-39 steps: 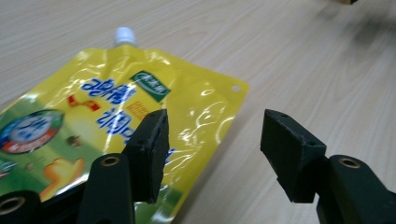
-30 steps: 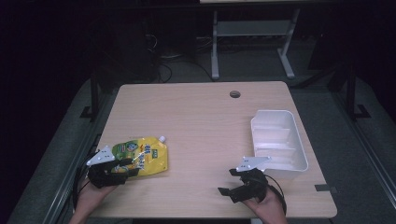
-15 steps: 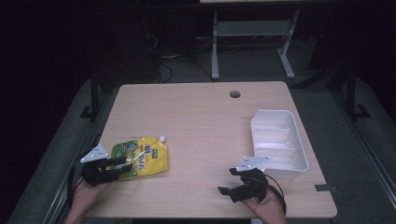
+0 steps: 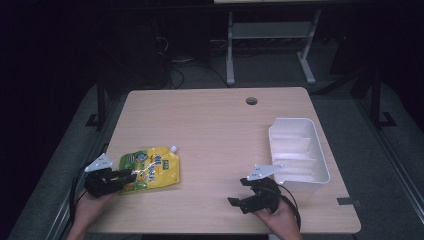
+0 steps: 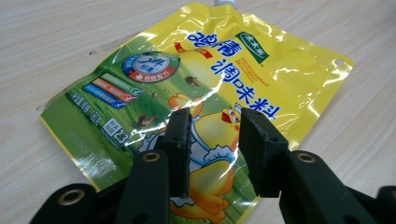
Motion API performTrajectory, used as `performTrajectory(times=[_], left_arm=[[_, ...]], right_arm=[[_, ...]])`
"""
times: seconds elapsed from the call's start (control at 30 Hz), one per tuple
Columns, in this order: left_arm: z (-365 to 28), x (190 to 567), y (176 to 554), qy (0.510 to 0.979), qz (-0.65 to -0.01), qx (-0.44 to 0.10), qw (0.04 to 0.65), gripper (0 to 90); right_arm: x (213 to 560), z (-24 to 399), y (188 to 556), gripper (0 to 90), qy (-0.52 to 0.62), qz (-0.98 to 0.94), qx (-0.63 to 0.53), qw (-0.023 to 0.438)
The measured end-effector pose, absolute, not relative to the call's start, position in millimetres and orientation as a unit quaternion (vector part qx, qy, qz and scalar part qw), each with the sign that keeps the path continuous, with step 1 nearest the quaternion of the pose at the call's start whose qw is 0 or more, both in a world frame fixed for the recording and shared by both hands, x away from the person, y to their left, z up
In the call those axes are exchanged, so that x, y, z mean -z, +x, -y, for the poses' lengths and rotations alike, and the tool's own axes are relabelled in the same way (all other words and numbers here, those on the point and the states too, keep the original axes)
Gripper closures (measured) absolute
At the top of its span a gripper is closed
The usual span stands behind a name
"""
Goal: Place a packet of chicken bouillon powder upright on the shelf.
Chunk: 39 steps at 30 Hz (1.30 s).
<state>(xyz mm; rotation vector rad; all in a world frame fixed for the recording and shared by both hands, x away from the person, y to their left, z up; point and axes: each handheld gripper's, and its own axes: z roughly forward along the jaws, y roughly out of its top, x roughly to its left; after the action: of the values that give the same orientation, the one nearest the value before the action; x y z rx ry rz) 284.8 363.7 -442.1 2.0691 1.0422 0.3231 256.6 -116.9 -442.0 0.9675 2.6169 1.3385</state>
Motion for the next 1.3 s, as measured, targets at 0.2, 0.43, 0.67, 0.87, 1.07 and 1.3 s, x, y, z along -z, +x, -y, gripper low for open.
performTrajectory(times=[0.2,0.43,0.67,0.87,1.07,1.3], left_arm=[[-368,444,287,0.815,-0.416,-0.133,0.38,71.2],[-374,446,289,0.813,-0.427,-0.135,0.372,78.2],[-377,447,291,0.811,-0.428,-0.133,0.377,80.7],[-377,449,291,0.807,-0.433,-0.131,0.38,83.1],[-379,449,292,0.806,-0.434,-0.126,0.383,84.1],[-379,449,292,0.805,-0.435,-0.126,0.383,84.1]], right_arm=[[431,92,271,22.2,0.308,-0.848,-0.431,0.022],[416,40,300,25.5,0.297,-0.856,-0.422,0.014],[411,-9,325,29.7,0.296,-0.863,-0.409,-0.008],[420,-33,341,36.5,0.315,-0.862,-0.395,-0.033],[438,-43,355,42.0,0.348,-0.851,-0.388,-0.066],[452,-51,365,46.1,0.375,-0.838,-0.384,-0.099]])
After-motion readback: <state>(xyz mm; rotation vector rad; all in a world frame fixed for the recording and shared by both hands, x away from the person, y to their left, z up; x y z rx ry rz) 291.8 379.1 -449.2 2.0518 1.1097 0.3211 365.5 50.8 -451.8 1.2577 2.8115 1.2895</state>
